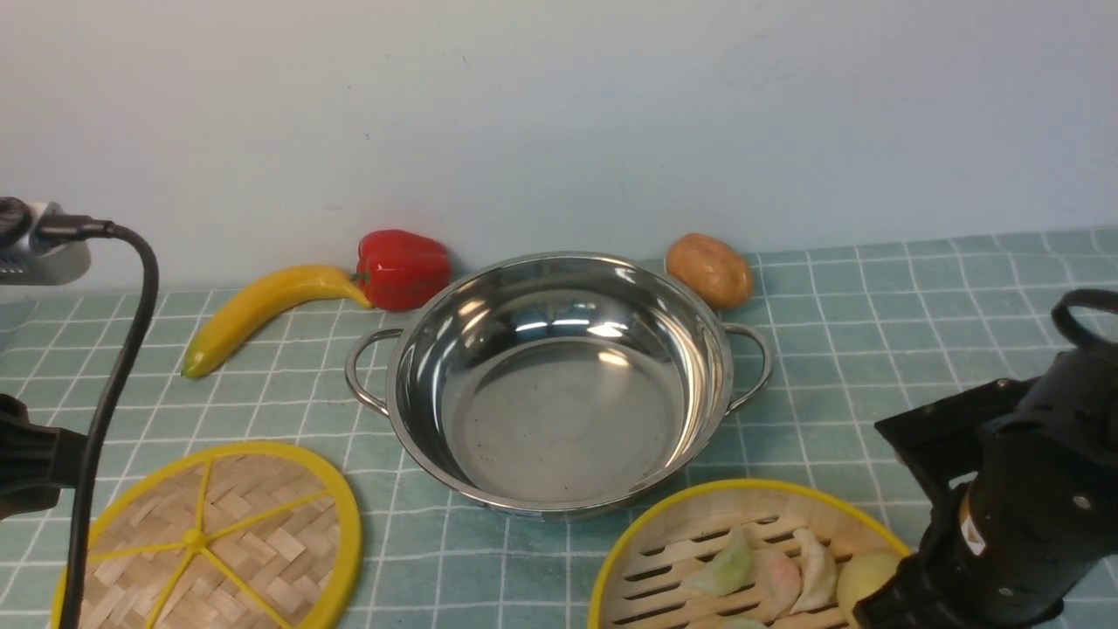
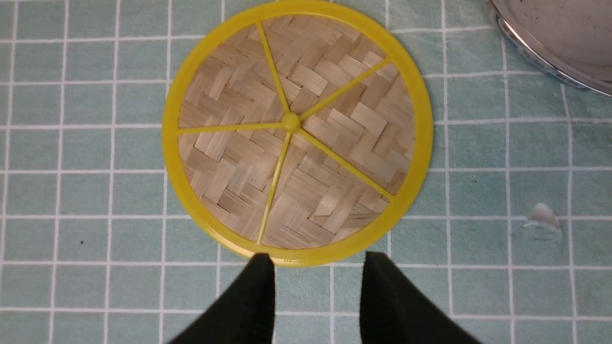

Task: Place the steamer in the pot on the blue tablecloth, and put the lid on the steamer.
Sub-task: 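Reach for and grasp the rim of the bamboo steamer holding the buns with the right gripper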

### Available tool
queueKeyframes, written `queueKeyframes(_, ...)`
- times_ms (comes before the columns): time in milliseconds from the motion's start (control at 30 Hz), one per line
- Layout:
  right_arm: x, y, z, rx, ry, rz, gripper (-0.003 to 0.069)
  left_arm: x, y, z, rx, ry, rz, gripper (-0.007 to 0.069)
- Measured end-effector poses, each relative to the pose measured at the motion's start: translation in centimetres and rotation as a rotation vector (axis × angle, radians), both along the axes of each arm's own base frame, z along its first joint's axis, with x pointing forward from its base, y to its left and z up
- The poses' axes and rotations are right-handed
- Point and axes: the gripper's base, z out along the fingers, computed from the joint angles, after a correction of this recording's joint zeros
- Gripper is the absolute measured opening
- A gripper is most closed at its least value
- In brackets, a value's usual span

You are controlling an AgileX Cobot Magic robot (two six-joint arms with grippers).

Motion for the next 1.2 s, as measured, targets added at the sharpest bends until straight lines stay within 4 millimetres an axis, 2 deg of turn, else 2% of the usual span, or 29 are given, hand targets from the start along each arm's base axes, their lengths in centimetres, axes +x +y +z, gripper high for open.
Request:
queueKeyframes(100,0.3,0.0,-0.7,-0.018,0.003,-0.018,0.0223,0.0,0.0,0.0,0.0,0.0,0.0,0.0243)
queueKeyframes(233,0.4,0.1,-0.8,-0.019,-0.002,-0.018,0.0116,0.0,0.0,0.0,0.0,0.0,0.0,0.0243)
queueKeyframes(333,0.4,0.1,-0.8,-0.015,-0.007,-0.025,0.0074,0.0,0.0,0.0,0.0,0.0,0.0,0.0243)
queueKeyframes(733,0.0,-0.4,-0.4,-0.056,0.012,-0.018,0.0069,0.0,0.0,0.0,-0.001,0.0,0.0,0.0243)
queueKeyframes(967,-1.0,-1.2,1.6,-0.076,0.012,0.003,0.0067,0.0,0.0,0.0,-0.001,0.0,0.0,0.0243)
queueKeyframes(1200,-3.2,-2.8,5.4,-0.095,-0.005,0.02,0.0069,0.0,0.0,0.0,-0.001,0.0,0.0,0.0243)
